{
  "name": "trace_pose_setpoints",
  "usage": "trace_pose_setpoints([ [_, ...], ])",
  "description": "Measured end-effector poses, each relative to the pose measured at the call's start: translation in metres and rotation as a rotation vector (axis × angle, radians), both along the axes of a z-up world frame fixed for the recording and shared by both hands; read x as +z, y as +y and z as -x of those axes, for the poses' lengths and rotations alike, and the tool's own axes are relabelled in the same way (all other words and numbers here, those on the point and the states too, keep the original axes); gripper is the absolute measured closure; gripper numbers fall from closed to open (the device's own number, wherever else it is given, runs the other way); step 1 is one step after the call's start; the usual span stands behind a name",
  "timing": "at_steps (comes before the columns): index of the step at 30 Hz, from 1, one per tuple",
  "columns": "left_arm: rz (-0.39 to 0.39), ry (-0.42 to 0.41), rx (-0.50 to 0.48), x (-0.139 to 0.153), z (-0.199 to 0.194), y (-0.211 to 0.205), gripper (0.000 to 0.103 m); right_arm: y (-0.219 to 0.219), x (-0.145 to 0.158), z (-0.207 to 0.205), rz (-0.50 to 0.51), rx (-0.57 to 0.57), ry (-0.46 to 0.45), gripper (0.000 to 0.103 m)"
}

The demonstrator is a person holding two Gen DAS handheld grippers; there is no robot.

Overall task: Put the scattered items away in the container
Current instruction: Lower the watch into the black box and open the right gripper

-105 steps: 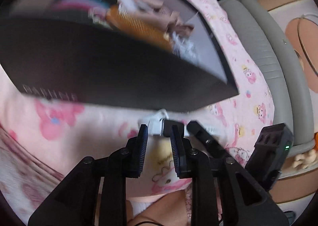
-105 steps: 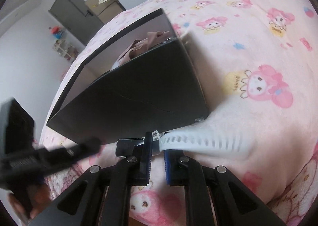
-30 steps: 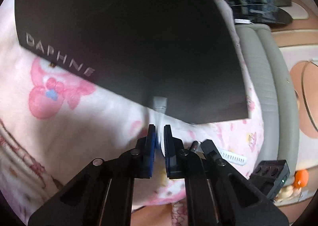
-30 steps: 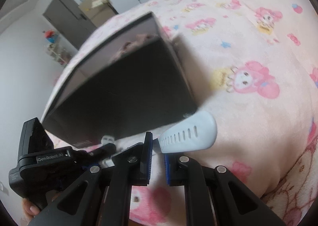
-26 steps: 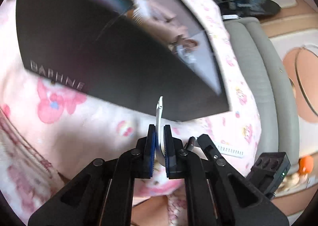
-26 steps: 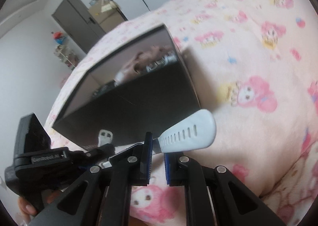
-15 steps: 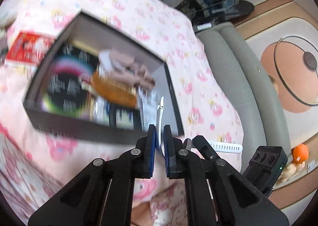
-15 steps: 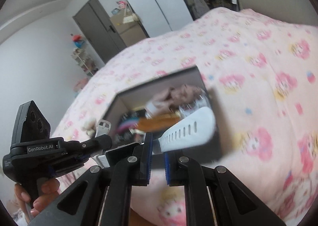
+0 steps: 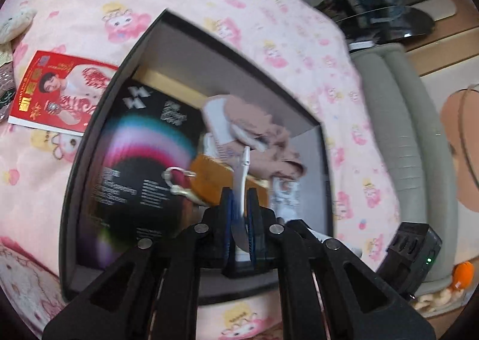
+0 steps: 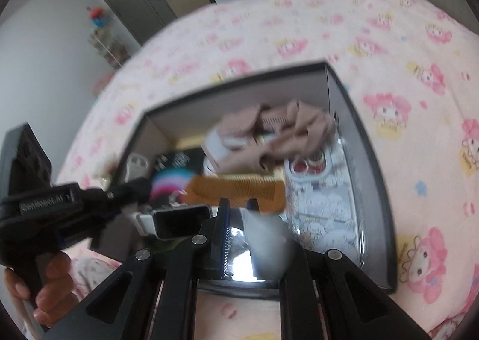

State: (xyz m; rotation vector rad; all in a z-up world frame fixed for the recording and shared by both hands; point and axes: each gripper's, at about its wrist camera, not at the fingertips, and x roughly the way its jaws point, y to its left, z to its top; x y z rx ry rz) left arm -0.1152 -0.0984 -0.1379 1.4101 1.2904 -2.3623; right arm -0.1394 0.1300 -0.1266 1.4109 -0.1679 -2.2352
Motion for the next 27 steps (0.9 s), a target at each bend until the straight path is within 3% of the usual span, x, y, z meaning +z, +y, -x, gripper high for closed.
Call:
trace_pose_setpoints([
  [3,0.025,-0.081,0.0,-0.011,0.007,-0.002,0.091,-0.002,-0.01,0.006,-0.069,-0.001,-0.031,0.082],
  [5,0.017,-0.103,-0.004,-0.013,0.007,-0.004,0.074,0.0,-0.011,0.007,-0.093,-0.003,-0.036,0.072],
  [8,0.035,-0.098,-0.021,-0.009,0.007,-0.004,0.072,0.002,-0.007,0.007,-0.119,-0.007,-0.02,0.061],
  [11,0.075,-0.083,-0.04,-0.001,0.002,0.002,0.072,0.003,0.0,0.004,-0.136,-0.007,0.004,0.06],
  [16,0.069,-0.089,-0.111,-0.012,-0.002,0.026,0.07,0.005,0.007,0.001,-0.115,-0.007,0.061,0.06],
  [21,0.087,-0.136,-0.122,-0.024,0.009,0.037,0.07,-0.004,-0.018,0.015,-0.177,-0.022,-0.054,0.06],
  [24,0.094,-0.084,-0.143,-0.011,0.005,0.044,0.07,0.001,-0.003,0.004,-0.158,-0.029,0.001,0.06],
  [27,0.138,-0.046,-0.182,0.006,-0.002,0.055,0.068,0.005,0.014,-0.007,-0.206,-0.069,0.074,0.056],
])
